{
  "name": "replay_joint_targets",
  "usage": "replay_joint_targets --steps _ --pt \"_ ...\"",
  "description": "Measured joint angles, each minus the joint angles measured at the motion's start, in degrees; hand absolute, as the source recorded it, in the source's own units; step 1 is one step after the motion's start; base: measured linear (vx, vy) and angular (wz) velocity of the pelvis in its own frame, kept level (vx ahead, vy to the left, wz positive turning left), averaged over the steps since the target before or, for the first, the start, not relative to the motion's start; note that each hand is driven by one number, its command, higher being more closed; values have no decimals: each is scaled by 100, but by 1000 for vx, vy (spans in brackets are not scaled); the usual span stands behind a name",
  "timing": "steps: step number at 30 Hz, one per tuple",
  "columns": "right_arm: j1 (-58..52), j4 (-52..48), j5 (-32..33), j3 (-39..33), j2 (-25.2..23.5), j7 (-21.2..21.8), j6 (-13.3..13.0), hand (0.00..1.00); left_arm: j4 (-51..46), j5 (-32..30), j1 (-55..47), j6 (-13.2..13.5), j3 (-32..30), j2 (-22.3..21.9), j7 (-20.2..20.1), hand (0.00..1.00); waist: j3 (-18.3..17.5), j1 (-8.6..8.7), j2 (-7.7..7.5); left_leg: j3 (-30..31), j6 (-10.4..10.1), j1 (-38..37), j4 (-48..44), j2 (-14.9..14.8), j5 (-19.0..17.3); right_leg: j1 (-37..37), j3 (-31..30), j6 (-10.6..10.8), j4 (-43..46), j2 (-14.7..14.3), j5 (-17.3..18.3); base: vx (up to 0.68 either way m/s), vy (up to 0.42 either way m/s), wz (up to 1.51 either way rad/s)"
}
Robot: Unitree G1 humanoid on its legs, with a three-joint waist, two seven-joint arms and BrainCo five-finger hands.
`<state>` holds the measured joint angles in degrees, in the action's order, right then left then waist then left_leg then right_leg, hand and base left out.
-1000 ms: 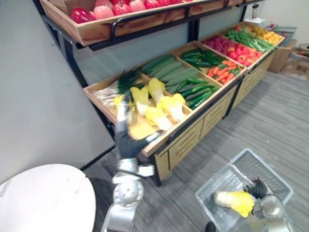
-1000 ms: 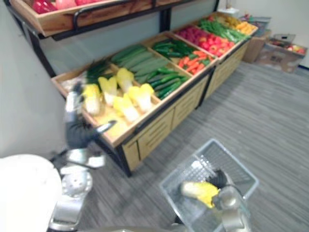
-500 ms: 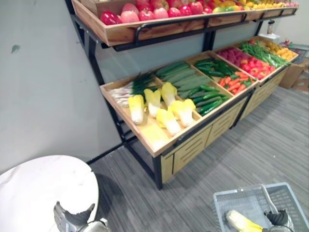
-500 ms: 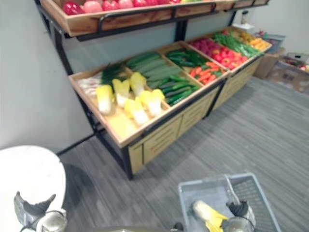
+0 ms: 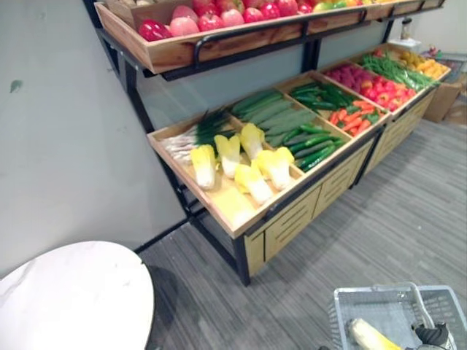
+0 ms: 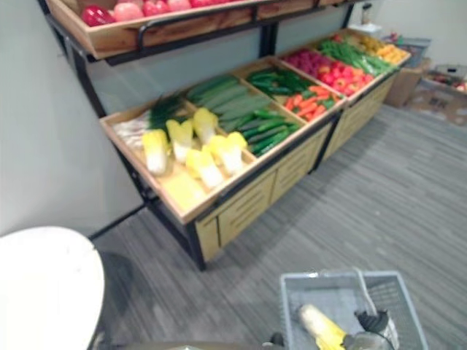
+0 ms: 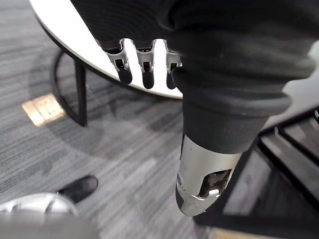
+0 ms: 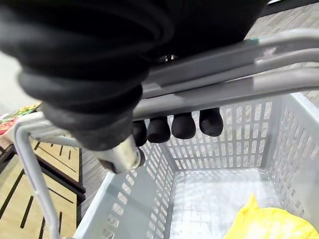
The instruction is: Pick vegetable in the basket
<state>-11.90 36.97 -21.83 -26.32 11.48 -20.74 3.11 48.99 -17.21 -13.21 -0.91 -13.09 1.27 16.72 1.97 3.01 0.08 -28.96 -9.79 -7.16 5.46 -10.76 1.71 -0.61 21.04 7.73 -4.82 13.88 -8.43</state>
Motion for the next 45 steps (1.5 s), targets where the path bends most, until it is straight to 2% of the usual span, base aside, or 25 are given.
replay_joint_targets --steps 3,6,8,9,10,11,12,13,14,15,16,17,18,20,21,24,25,26,27,30,33,35,38,41,45 --pt "59 -38 84 -36 -115 7 78 100 5 -204 183 148 435 83 -310 0 138 13 93 -203 37 -6 0 115 -38 -580 -339 53 893 215 280 4 29 -32" --pt "19 -128 204 23 -632 9 203 100 40 -207 330 148 492 190 -379 0 228 52 -31 -547 1 -83 0 171 -92 -798 -631 53 996 207 281 -6 17 -49" --pt "-65 -272 207 137 -923 8 250 100 48 -240 395 136 470 363 -441 0 275 185 -177 -708 -11 -129 0 144 -116 -854 -523 -227 870 121 242 -5 -20 -58" --pt "-60 -327 207 228 -981 4 254 100 75 -399 406 114 459 478 -468 0 311 160 -214 -878 -7 -162 0 70 -147 -798 210 -960 631 109 576 32 -29 -124" --pt "65 -326 205 283 -884 7 269 100 65 -439 449 121 388 499 -472 0 328 79 -85 -991 245 -90 9 -46 -268 -828 1231 -1478 783 169 1085 43 -34 -149" --pt "190 -326 196 357 -855 3 267 100 85 -437 462 113 339 501 -479 0 441 80 -85 -1099 223 -153 -53 -130 -276 -905 1450 -1421 1285 292 1039 54 -15 -125" --pt "256 -323 203 452 -878 4 267 100 138 -435 512 85 238 678 -527 0 545 207 -356 -1267 168 -157 -373 -167 -381 -934 1658 -1213 2557 642 645 93 -33 -96" --pt "226 -270 205 487 -934 9 259 100 124 -435 586 83 149 850 -559 0 533 165 -585 -1440 125 -113 -766 -274 -516 -1017 1806 -1234 2653 619 377 78 -50 -94" --pt "288 -248 206 526 -945 10 259 100 148 -433 590 69 124 860 -579 0 542 137 -643 -1622 177 -67 -971 -371 -553 -990 1805 -1396 2353 451 122 42 -32 -132" --pt "487 -264 206 590 -945 -7 256 100 174 -434 582 89 140 807 -592 0 591 95 -600 -1804 286 34 -879 -330 -733 -785 1602 -1381 1457 104 -351 -105 61 -133" --pt "672 -216 206 580 -819 -30 250 100 180 -434 620 177 152 606 -595 0 702 114 -519 -2070 444 -242 -329 -79 -418 -909 1685 -1150 2752 401 576 -75 105 -116" --pt "680 -137 215 602 -824 -2 279 100 211 -435 643 160 166 594 -599 0 688 170 -614 -2251 486 -283 -372 10 -393 -912 1697 -971 3316 659 934 -7 66 -90" --pt "650 -34 212 697 -869 29 275 100 271 -434 655 112 205 580 -601 0 660 125 -643 -2470 575 -301 -626 -28 -463 -770 1797 -983 3867 853 1114 92 -19 -56" --pt "650 -26 211 730 -966 41 297 100 255 -434 581 129 219 552 -601 0 625 107 -598 -2977 653 -271 -963 -158 -516 -725 1873 -986 3874 903 1079 62 -116 -93" --pt "685 -15 209 824 -960 61 291 100 257 -434 578 122 209 539 -600 0 626 114 -567 -3241 649 -276 -1084 -238 -523 -795 1887 -968 3707 789 1111 34 -228 -154" --pt "722 7 200 951 -888 119 292 100 371 -435 589 86 116 365 -600 0 542 -11 -390 -4077 647 -216 -1733 -645 -523 -784 1621 -1033 2444 8 1197 49 -189 -127" --pt "722 10 200 995 -881 127 294 100 370 -436 619 84 72 338 -600 0 543 -20 -394 -4191 649 -207 -2028 -784 -524 -715 1542 -1037 2175 -97 1199 146 -309 -98" --pt "705 14 194 1099 -866 125 293 100 372 -436 661 86 -33 332 -593 0 571 -11 -445 -4295 480 -109 -2765 -1101 -689 -487 1362 -1038 1651 -281 1198 129 -258 -65" --pt "706 20 193 1105 -833 122 303 100 391 -437 694 99 -17 230 -596 0 583 -4 -440 -4236 241 -56 -2695 -1124 -860 -360 1268 -1029 1388 -382 1191 48 -183 -59" --pt "498 56 191 1116 -768 100 325 100 374 -449 690 170 29 69 -594 0 539 -11 -166 -4338 483 -66 -2213 -1408 -626 37 1159 -943 1023 -830 1140 -6 -42 -33" --pt "208 -129 190 1317 -909 91 243 100 364 -600 681 163 35 156 -604 0 528 35 -263 -4285 478 -205 -2370 -1600 -590 310 1241 -897 739 -1024 1102 0 -105 2" --pt "154 -136 190 1318 -898 90 243 100 370 -654 680 161 64 165 -603 0 568 118 -216 -4231 479 -232 -2551 -1702 -590 489 1355 -897 652 -1079 1102 -10 -116 26" --pt "157 -162 193 1319 -739 89 245 100 363 -655 700 205 342 107 -582 0 718 142 -20 -3309 539 -134 -3000 -1788 -498 727 1305 -884 580 -1039 1094 -26 -78 3" --pt "262 -169 208 1311 -701 104 241 100 345 -633 707 298 466 98 -566 0 806 94 49 -1669 470 235 -3244 -1395 -251 720 961 -761 517 -786 986 -31 -11 -37" --pt "289 -197 218 1187 -813 129 241 100 352 -639 706 291 582 125 -549 0 831 94 90 -736 288 160 -2630 -815 -528 640 749 -637 492 -674 828 18 97 -33"
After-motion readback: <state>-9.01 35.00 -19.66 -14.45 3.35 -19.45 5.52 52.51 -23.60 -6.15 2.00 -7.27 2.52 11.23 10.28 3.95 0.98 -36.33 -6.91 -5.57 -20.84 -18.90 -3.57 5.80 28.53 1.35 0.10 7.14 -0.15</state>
